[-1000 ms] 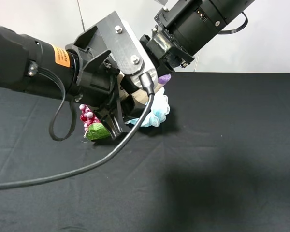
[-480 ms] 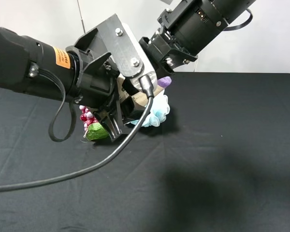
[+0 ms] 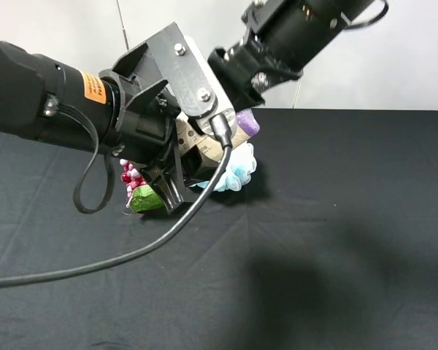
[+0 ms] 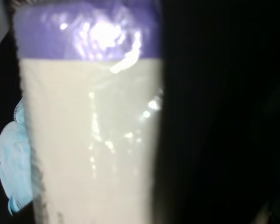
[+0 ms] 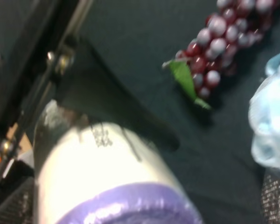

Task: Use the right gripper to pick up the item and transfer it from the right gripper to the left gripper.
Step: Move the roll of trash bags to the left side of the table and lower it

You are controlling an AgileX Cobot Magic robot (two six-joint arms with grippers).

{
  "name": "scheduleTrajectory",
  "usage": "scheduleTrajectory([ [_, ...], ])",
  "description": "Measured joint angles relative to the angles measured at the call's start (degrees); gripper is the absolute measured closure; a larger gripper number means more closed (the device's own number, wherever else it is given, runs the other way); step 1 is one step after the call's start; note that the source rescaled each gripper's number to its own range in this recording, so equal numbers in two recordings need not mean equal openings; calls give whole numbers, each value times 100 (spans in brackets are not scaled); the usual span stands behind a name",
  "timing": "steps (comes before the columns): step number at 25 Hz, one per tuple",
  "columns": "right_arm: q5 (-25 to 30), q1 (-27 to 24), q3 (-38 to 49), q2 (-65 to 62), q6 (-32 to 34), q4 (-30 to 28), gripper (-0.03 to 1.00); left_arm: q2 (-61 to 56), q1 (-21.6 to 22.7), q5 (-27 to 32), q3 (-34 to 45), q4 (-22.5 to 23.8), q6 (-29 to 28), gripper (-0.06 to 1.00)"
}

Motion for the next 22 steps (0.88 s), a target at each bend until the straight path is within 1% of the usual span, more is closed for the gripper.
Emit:
scheduleTrajectory([
  [4, -23, -12, -323, 0, 24, -171, -3, 0, 0, 63, 0, 0, 5, 94],
  [8, 15, -172, -571, 0, 66, -363, -3, 0, 0, 103, 0, 0, 5, 94],
  [15, 378, -511, -872, 0, 172, -421, -3, 0, 0, 146, 0, -5, 5, 94],
  [18, 519, -674, -930, -35, 313, -495, -3, 0, 0, 150, 0, -5, 5, 94],
  [22, 675, -894, -934, -292, 638, -969, -3, 0, 0, 150, 0, -5, 5, 94],
])
